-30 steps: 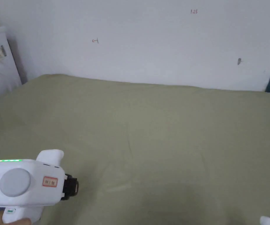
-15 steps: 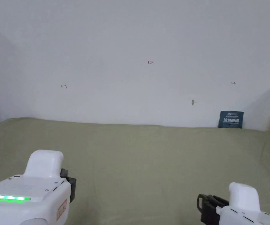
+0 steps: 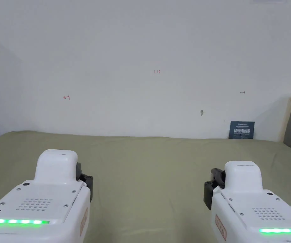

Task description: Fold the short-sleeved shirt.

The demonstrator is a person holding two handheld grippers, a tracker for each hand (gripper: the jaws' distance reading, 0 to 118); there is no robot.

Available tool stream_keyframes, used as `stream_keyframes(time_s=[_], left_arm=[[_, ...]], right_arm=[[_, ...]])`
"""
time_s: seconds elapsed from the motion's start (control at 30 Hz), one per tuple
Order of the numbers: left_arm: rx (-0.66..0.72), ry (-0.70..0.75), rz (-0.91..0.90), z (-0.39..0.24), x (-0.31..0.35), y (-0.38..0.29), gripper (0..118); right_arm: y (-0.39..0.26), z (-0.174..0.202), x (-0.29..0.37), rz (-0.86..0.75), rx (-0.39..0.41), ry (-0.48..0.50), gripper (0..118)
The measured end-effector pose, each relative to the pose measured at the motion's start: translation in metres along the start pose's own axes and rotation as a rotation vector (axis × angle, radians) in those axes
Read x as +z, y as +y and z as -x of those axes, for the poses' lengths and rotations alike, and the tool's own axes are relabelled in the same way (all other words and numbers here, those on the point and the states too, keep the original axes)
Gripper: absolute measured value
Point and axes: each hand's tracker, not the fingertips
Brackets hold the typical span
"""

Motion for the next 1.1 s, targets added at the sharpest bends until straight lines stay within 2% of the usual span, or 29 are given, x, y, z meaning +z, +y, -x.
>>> stream_keyframes(time_s=[0.27,0.4,0.47,0.5,0.53,0.57,0.6,0.63,0.67,0.8,0.9,1.03,1.1], left_arm=[[0.017,0.026,0.017,0.001,-0.007,-0.005,0],[0.022,0.02,0.025,0.001,-0.008,-0.007,1],[0.024,0.02,0.022,0.001,-0.008,-0.009,5],[0.022,0.019,0.023,0.0,-0.009,-0.009,21],[0.021,0.021,0.027,0.0,-0.009,-0.01,44],[0.015,0.014,0.031,0.0,-0.009,-0.01,72],[0.019,-0.007,0.034,0.0,-0.009,-0.01,98],[0.031,-0.015,0.038,0.0,-0.01,-0.011,100],[0.038,-0.03,0.026,0.0,-0.008,-0.013,100],[0.034,-0.015,-0.006,-0.004,-0.005,-0.012,100],[0.029,-0.068,0.008,-0.007,-0.005,-0.009,100],[0.015,-0.07,0.003,-0.011,-0.005,-0.011,100],[0.066,-0.122,0.02,-0.008,-0.004,-0.01,100]], right_arm=[[-0.001,-0.002,-0.012,0.128,-0.005,-0.008,0],[-0.002,-0.002,-0.008,0.118,0.004,-0.018,0],[-0.002,-0.003,-0.007,0.117,-0.01,-0.018,0],[-0.002,-0.003,-0.007,0.118,-0.017,-0.021,0],[-0.003,-0.004,-0.008,0.118,-0.022,-0.026,6],[-0.003,-0.004,-0.009,0.12,-0.024,-0.029,24],[-0.003,-0.005,-0.008,0.122,-0.022,-0.029,65],[-0.003,-0.005,-0.008,0.124,-0.02,-0.027,92],[-0.004,-0.006,-0.009,0.131,-0.015,-0.025,108],[-0.005,-0.002,-0.003,0.082,0.003,-0.045,114],[-0.001,-0.002,-0.005,0.088,0.012,-0.052,115],[-0.004,-0.001,-0.006,0.098,0.023,-0.05,115],[-0.006,0.0,-0.006,0.103,0.024,-0.043,115]])
